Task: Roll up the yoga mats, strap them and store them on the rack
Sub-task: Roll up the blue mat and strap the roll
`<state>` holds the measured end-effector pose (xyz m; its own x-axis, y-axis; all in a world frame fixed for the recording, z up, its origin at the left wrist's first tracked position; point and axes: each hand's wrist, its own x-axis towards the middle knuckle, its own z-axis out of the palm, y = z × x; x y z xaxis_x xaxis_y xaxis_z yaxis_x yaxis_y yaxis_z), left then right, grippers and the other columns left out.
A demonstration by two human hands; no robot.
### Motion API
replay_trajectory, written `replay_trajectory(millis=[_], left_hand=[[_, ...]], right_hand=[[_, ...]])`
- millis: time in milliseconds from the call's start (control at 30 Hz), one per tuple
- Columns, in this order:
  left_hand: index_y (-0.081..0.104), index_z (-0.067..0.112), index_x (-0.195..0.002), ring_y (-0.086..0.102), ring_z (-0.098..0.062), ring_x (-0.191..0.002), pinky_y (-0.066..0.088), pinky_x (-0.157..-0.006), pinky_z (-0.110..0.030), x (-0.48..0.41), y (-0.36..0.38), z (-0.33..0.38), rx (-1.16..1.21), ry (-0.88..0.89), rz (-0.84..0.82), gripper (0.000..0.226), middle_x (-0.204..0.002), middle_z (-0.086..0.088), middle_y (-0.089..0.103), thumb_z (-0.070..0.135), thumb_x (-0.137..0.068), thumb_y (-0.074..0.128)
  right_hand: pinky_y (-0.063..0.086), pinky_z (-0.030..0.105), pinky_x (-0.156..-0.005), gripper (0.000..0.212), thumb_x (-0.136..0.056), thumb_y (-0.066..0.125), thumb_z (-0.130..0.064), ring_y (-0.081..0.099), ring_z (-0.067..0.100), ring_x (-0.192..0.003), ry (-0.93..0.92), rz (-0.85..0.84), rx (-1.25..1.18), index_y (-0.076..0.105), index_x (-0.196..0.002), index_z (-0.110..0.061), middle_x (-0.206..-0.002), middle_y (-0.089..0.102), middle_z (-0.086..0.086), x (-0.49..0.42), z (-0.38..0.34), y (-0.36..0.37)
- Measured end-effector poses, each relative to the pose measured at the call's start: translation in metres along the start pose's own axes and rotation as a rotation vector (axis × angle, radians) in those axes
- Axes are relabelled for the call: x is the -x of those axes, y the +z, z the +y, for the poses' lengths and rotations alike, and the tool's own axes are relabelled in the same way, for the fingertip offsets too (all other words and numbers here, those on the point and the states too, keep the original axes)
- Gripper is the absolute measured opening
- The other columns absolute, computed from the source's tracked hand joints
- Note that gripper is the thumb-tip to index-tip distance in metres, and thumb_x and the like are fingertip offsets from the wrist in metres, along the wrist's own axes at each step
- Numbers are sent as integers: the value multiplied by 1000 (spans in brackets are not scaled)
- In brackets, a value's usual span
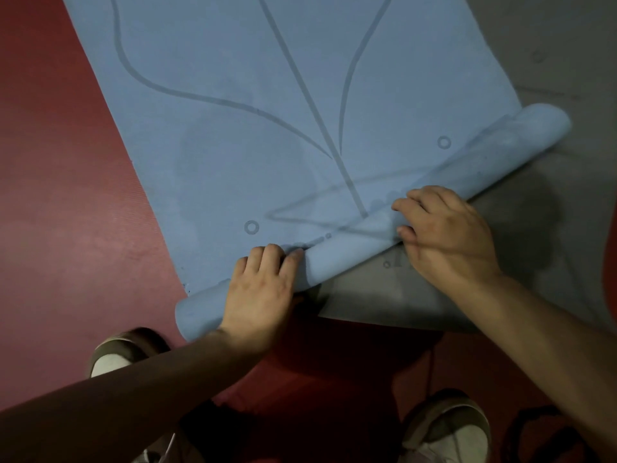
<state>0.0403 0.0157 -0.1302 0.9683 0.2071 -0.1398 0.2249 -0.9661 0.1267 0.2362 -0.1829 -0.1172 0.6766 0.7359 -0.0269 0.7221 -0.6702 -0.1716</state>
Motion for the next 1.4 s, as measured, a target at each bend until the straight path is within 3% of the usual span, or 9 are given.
replay_trajectory(millis=[167,267,433,567,667,800,1033,1167,1400], left_hand=[[52,17,-126,54,-27,-85,47,-73,-39,-5,-4,-15,196,1,35,74,-97,-2,58,33,-63,86],[51,20,-116,56,-28,-82,48,-72,-41,-6,-6,-16,249,-30,-3,63,-95,-1,58,30,-64,86],[61,16,-116,60,-30,-83,51,-73,-41,-6,-4,-16,249,-63,-8,48,-98,-2,61,25,-73,80],[56,7,-129,60,-30,-100,47,-84,-43,-2,8,-7,95,-63,15,51,-118,-9,61,32,-85,52],[54,1,-130,60,-34,-101,45,-83,-45,-2,16,-6,-29,-13,-22,70,-118,-16,61,42,-75,68],[58,4,-121,60,-33,-84,48,-69,-43,-13,15,-14,-57,-23,-33,81,-106,-14,63,46,-58,86],[61,5,-117,60,-32,-73,48,-64,-41,-20,9,-26,-8,28,-3,62,-94,-12,61,45,-71,74],[61,6,-122,63,-32,-76,51,-65,-41,0,7,-43,59,68,-34,61,-94,-11,62,47,-80,47],[46,11,-127,64,-27,-83,55,-70,-36,20,4,-72,178,181,-175,69,-101,-7,59,47,-71,64]], right_hand=[[42,46,-106,57,-75,75,-36,44,30,-131,-16,-145,-71,59,-127,-18,-135,55,8,-1,9,-4],[45,46,-102,62,-67,84,-29,46,30,-128,-9,-170,-59,61,-123,-19,-131,57,7,-9,8,-7],[39,43,-103,56,-70,83,-30,53,32,-121,-106,-128,-10,65,-121,-17,-124,62,6,-22,14,-5],[29,44,-110,55,-80,70,-33,50,36,-124,-176,-126,65,59,-129,-11,-130,59,12,-26,17,3],[23,49,-117,72,-76,54,-48,41,39,-133,-158,-187,138,50,-136,-8,-138,50,16,-20,11,9],[21,51,-117,94,-58,81,-53,39,39,-130,-125,-239,181,48,-134,-8,-133,49,17,-25,5,9],[39,45,-92,59,-56,81,-46,52,33,-97,-87,-168,219,60,-99,-13,-94,60,8,-48,-12,2],[42,45,-86,66,-51,84,-54,53,33,-90,-157,-223,236,58,-95,-12,-89,58,10,-36,-28,-6],[42,41,-88,74,-57,75,-68,52,28,-96,-212,-381,231,56,-103,-14,-95,58,5,-21,-51,0]])
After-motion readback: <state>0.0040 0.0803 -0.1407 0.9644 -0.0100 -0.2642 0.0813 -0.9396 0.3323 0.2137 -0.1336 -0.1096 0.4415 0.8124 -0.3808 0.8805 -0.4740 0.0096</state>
